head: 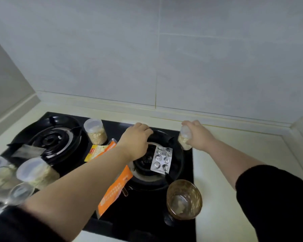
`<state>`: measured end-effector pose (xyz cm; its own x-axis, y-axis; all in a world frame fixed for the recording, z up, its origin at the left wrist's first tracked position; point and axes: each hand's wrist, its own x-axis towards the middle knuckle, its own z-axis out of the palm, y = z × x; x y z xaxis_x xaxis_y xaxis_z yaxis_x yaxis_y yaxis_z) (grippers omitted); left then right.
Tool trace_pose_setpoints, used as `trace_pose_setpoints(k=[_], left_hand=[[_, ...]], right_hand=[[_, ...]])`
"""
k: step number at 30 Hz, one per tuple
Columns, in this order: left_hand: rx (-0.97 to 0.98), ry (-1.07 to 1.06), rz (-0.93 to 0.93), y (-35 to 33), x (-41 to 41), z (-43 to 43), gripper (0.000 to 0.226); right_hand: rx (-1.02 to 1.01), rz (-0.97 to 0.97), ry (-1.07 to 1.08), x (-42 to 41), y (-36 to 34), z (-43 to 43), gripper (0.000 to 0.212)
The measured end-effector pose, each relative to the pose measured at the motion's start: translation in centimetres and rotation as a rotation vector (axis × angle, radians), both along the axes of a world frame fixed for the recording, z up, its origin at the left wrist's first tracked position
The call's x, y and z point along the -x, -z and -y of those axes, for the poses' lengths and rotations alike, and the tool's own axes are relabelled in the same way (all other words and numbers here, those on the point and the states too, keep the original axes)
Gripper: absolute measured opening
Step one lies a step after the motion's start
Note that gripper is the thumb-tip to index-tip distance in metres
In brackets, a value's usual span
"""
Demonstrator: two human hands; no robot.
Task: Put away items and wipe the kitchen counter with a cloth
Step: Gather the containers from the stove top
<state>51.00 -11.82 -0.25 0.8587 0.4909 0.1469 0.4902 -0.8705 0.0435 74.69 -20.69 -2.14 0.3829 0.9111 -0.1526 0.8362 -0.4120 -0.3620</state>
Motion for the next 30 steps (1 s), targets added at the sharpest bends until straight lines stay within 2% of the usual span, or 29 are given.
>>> trace_pose_setpoints(k=[1, 3, 5, 7, 10, 12, 15, 17, 20, 22, 24, 27, 30], left_hand=[[-0.036, 0.021, 0.030, 0.2, 0.6, -0.8, 0.045], [-0.093, -0.029, 0.006, 0.2, 2.3, -2.7, 0.046], [-0.072, -0.267, -0.077, 0.2, 4.3, -4.6, 0.049], [-0.055, -0.549, -0.104, 0.2, 6.3, -6.5, 0.058], [0.138, -0.841, -0.100, 0.7, 7.7, -8.7, 0.072], [0.330, -0.897, -0.087, 0.8, 7.9, -9.4, 0.072], [0.403, -0.860, -0.042, 1.3, 8.2, -9.9, 0.065], [0.324, -0.823, 0.037, 1.3, 9.1, -9.9, 0.063], [0.119, -0.646, 0.174, 0.5, 9.9, -9.2, 0.066], [0.095, -0.542, 0.313, -1.2, 9.4, -7.9, 0.068], [0.169, -0.478, 0.436, -3.7, 7.7, -6.0, 0.072], [0.409, -0.397, 0.583, -7.6, 4.1, -1.6, 0.075], [0.614, -0.367, 0.718, -10.2, 1.0, 2.6, 0.081]], right_hand=[[-0.076, 0.016, 0.028, 0.3, -0.2, 0.0, 0.072], [-0.243, 0.173, 0.065, 1.4, -1.1, -0.4, 0.067], [-0.364, 0.290, 0.033, 3.0, -2.4, -1.0, 0.063], [-0.421, 0.288, -0.042, 5.3, -3.7, -2.1, 0.064], [-0.393, 0.187, -0.129, 8.7, -5.0, -3.6, 0.066], [-0.376, 0.141, -0.176, 10.7, -5.2, -4.5, 0.069], [-0.354, 0.073, -0.202, 12.6, -4.7, -5.1, 0.071], [-0.355, 0.029, -0.189, 13.3, -4.5, -5.2, 0.072], [-0.383, 0.008, -0.163, 13.5, -5.2, -4.5, 0.071], [-0.413, -0.022, -0.114, 13.1, -6.3, -3.6, 0.073], [-0.435, -0.080, -0.045, 12.4, -7.8, -2.4, 0.080], [-0.434, -0.199, 0.031, 10.6, -10.5, 0.8, 0.094], [-0.441, -0.337, 0.121, 8.4, -13.2, 4.4, 0.099]])
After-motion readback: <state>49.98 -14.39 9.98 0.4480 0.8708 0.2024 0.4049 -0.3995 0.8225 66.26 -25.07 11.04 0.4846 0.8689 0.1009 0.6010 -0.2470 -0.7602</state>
